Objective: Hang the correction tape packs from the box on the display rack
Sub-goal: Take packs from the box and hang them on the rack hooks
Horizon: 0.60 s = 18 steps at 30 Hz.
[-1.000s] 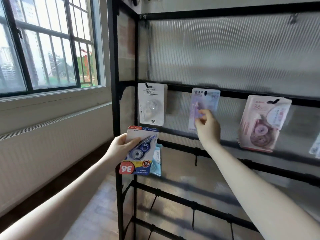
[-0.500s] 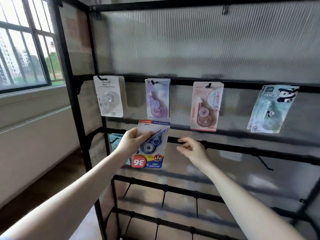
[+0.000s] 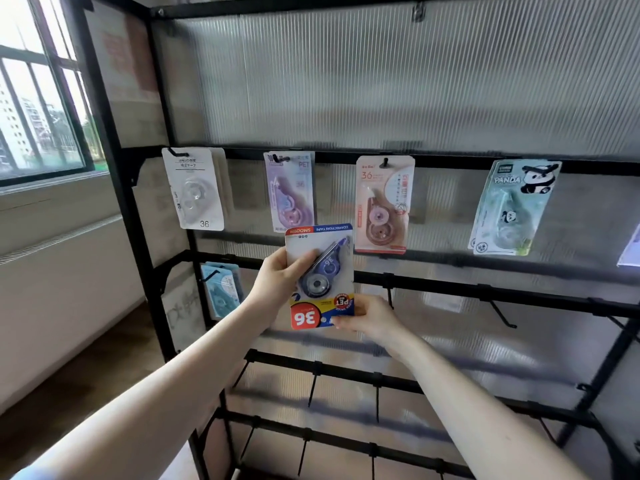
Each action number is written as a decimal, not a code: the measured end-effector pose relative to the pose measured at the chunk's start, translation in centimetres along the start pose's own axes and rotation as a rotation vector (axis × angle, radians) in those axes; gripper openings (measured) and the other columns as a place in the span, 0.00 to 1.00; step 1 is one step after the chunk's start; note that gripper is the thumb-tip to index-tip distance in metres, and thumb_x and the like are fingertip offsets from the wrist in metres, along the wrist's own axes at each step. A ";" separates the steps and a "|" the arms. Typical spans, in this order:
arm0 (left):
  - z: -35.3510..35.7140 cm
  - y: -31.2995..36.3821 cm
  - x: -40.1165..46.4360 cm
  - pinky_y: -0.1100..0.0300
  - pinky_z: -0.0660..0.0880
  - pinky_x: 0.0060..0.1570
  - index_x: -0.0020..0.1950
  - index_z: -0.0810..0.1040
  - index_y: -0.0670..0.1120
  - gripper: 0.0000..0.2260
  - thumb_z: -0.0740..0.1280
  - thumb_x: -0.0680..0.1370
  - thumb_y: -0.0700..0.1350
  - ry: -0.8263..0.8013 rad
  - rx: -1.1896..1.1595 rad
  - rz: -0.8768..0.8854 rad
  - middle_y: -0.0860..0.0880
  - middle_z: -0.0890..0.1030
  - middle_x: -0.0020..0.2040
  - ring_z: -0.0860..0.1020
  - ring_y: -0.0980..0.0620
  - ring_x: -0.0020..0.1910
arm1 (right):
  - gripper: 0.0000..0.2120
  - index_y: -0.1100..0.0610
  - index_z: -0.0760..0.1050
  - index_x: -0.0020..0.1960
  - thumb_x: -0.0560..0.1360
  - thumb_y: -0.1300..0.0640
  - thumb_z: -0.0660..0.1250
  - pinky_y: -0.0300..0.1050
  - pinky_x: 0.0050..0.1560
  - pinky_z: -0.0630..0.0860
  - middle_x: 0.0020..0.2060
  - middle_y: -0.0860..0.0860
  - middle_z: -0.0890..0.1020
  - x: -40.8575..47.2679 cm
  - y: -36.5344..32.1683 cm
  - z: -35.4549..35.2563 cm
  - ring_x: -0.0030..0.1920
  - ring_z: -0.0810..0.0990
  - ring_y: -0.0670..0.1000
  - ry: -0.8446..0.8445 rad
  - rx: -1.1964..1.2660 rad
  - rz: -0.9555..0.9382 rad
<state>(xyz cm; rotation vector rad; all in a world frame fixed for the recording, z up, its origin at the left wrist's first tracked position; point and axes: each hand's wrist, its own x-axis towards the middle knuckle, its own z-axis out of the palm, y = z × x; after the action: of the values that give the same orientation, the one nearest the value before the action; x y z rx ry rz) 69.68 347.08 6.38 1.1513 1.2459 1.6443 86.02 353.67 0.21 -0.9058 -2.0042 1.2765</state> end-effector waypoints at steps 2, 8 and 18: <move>-0.1 -0.2 -0.1 0.60 0.80 0.37 0.53 0.76 0.46 0.06 0.67 0.77 0.45 0.002 -0.014 0.013 0.49 0.85 0.44 0.84 0.52 0.41 | 0.09 0.48 0.76 0.48 0.73 0.61 0.71 0.32 0.39 0.75 0.41 0.43 0.83 -0.1 0.1 -0.1 0.41 0.81 0.41 0.007 0.014 -0.005; -2.0 -1.2 -0.1 0.59 0.80 0.39 0.52 0.78 0.47 0.04 0.67 0.77 0.43 0.012 0.054 0.054 0.50 0.85 0.43 0.84 0.52 0.42 | 0.06 0.53 0.77 0.50 0.74 0.61 0.69 0.39 0.41 0.77 0.43 0.50 0.84 0.1 1.0 -0.7 0.41 0.82 0.46 0.083 0.122 0.008; -7.5 -4.0 -0.7 0.67 0.76 0.35 0.42 0.79 0.42 0.03 0.69 0.76 0.40 0.115 0.375 0.037 0.53 0.80 0.33 0.77 0.58 0.31 | 0.05 0.54 0.77 0.44 0.74 0.63 0.68 0.38 0.40 0.78 0.38 0.48 0.83 2.0 0.0 -0.4 0.40 0.81 0.48 0.364 0.326 -0.036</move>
<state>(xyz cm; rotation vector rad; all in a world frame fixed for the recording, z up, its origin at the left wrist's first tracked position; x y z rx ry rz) 62.91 345.21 1.44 1.3218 1.6671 1.5613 85.16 355.51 0.59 -0.8660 -1.4749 1.2664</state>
